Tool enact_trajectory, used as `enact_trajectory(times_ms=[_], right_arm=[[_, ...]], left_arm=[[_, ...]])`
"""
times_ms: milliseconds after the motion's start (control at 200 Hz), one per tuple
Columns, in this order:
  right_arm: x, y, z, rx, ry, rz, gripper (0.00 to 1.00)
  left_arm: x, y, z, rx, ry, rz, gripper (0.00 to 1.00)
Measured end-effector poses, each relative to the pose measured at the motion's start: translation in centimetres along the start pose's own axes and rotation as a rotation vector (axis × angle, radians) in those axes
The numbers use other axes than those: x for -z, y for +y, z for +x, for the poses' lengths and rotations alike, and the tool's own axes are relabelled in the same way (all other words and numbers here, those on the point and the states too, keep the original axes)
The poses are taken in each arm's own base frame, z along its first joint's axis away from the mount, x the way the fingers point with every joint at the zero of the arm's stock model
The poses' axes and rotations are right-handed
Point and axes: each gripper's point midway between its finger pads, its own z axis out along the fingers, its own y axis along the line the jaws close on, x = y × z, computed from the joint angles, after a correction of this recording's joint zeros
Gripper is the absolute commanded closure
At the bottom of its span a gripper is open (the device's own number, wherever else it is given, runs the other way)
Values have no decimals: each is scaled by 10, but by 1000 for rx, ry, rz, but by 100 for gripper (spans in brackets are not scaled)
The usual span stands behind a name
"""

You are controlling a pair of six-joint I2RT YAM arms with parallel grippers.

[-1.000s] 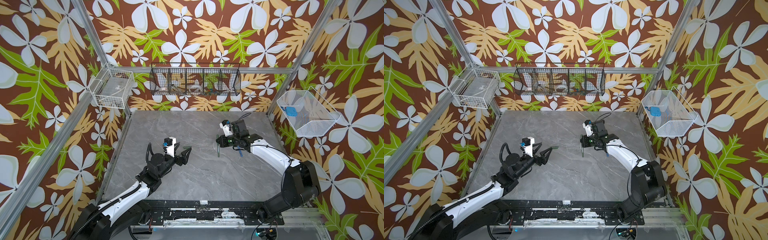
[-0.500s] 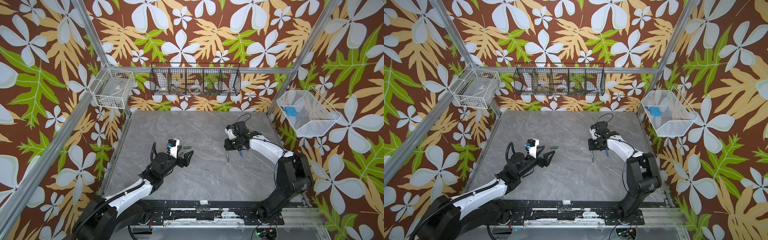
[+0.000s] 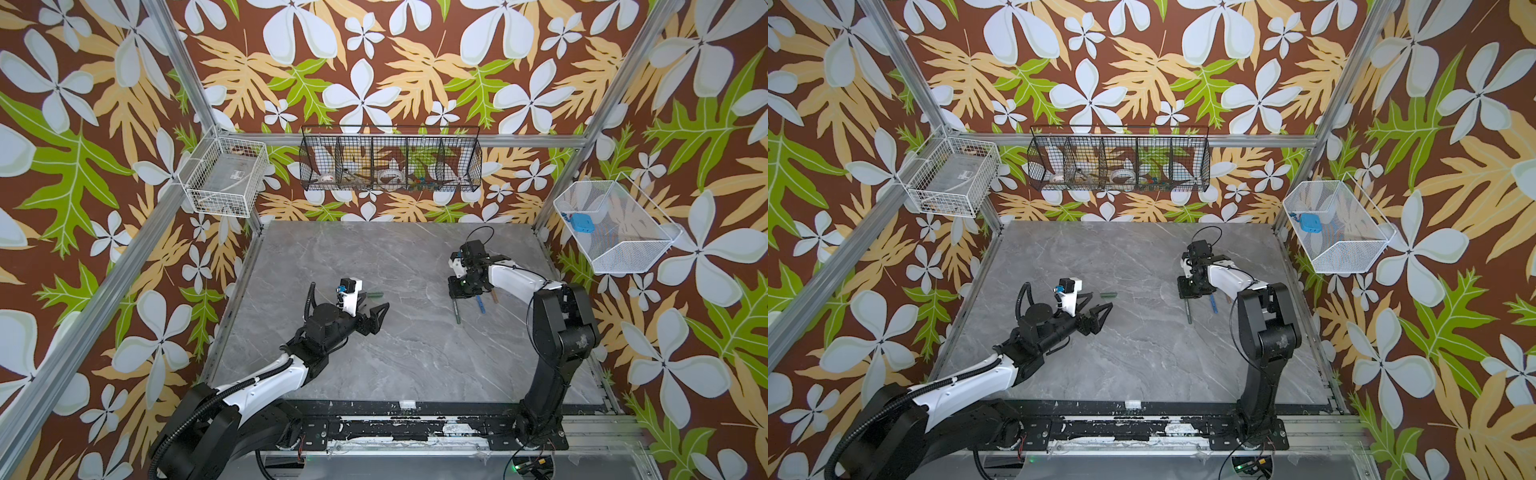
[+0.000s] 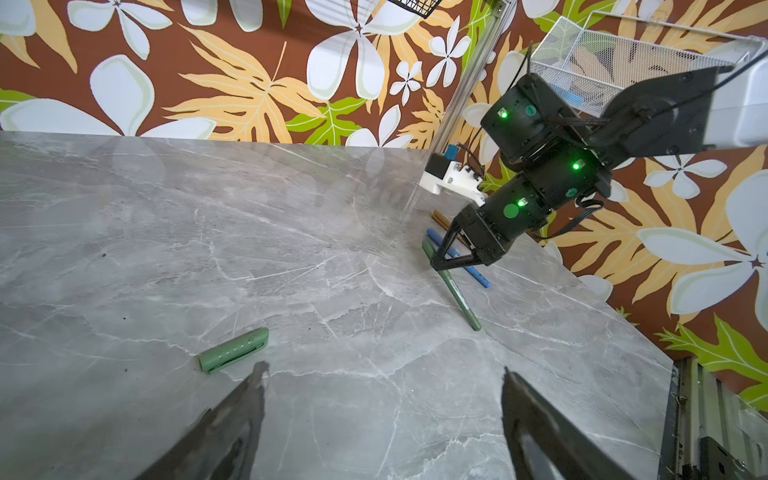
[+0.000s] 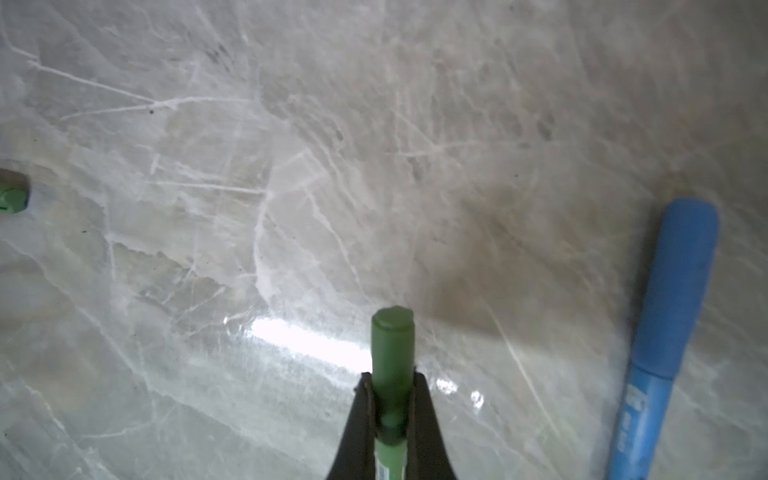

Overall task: Insert the pens into the pen caps
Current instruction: 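Lower the capped green pen onto the table and open the right gripper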

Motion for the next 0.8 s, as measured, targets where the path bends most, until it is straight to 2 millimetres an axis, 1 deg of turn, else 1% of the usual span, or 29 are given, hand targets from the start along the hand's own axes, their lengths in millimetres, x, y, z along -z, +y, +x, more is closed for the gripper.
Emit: enact_trajectory(times_ms=[170, 320, 485, 691, 801], right_arm=[[-5, -12, -5, -15, 5, 31, 100], [-14, -15, -4, -22, 22, 34, 100], [-21, -19, -2, -33, 36, 36, 94], [-19, -21, -9, -32, 20, 44, 82], [-18, -22, -13, -30, 9, 53, 77]], left_arm=[[-1, -1, 3, 1, 12, 7, 11], [-2, -1, 2, 1, 11, 8, 10], [-1, -2, 0, 0, 5, 10, 9], [1, -3, -5, -5, -11, 10, 7], [1, -2, -6, -6, -15, 3, 0]])
